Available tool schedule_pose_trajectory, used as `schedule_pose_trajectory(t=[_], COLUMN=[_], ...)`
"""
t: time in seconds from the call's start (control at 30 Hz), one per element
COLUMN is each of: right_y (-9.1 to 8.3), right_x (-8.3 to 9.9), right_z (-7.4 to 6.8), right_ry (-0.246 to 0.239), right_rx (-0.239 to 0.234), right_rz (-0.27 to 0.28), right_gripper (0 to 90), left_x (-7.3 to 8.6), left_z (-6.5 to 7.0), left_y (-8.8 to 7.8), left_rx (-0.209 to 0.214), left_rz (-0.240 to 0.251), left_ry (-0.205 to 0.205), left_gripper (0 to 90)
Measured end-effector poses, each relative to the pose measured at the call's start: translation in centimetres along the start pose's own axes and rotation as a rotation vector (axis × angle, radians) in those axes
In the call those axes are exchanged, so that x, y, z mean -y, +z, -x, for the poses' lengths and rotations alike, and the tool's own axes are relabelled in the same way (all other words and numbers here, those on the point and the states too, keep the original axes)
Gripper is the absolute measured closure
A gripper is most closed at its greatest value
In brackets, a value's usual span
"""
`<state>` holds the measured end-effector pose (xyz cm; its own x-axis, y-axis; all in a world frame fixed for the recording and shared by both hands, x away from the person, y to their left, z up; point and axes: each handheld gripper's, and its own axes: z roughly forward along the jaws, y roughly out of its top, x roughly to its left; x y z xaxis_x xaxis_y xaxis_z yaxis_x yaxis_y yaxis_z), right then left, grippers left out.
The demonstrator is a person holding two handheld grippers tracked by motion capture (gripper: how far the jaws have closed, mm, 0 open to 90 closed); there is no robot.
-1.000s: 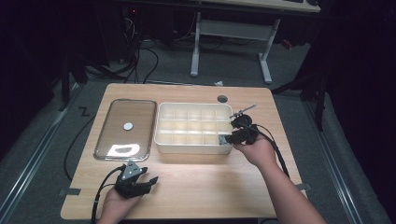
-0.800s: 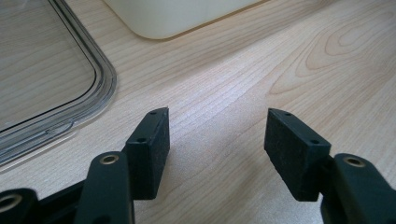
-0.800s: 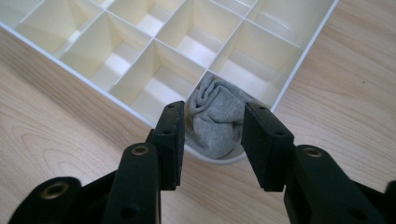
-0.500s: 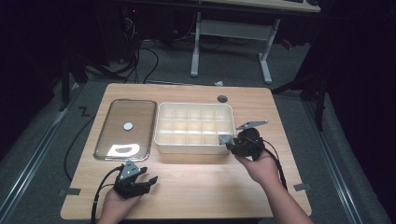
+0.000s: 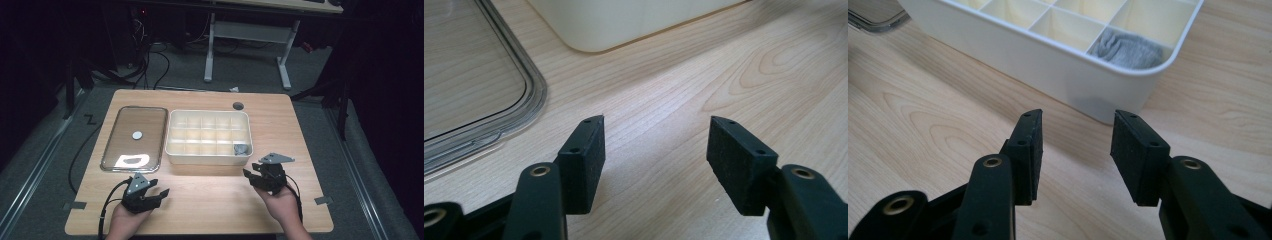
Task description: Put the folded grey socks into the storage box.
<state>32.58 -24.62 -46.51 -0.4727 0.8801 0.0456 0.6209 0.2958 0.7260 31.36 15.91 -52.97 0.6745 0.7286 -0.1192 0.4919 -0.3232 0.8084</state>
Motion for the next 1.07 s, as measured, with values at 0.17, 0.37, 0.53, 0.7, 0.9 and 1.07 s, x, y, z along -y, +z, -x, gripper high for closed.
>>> schedule_pose_trajectory(t=[0.17, 0.37, 0.53, 0.7, 0.9, 1.07], right_y=[1.0, 1.8, 1.4, 1.5, 1.6, 1.6], right_x=[2.2, 5.0, 6.4, 6.4, 6.5, 6.5], right_z=[-0.9, -2.3, -3.5, -3.2, -3.3, -3.4], right_ry=[-0.005, 0.03, -0.002, 0.011, 0.006, 0.003], right_rx=[0.019, 0.034, 0.053, 0.049, 0.056, 0.062], right_rz=[0.029, 0.089, 0.11, 0.115, 0.111, 0.112], right_gripper=[53.9, 53.2, 50.9, 49.7, 49.8, 49.7], left_x=[-0.1, 0.0, 0.1, 0.1, 0.1, 0.1], left_z=[0.5, 0.7, 0.9, 1.0, 0.9, 0.8], left_y=[-0.2, -0.4, -0.5, -0.2, -0.3, -0.4], left_rx=[0.003, -0.003, -0.001, 0.001, 0.001, 0.002], left_rz=[0.015, 0.024, 0.029, 0.024, 0.025, 0.027], left_ry=[0.007, 0.006, 0.013, 0.011, 0.01, 0.005], left_gripper=[41.2, 41.2, 41.2, 41.2, 41.2, 41.2])
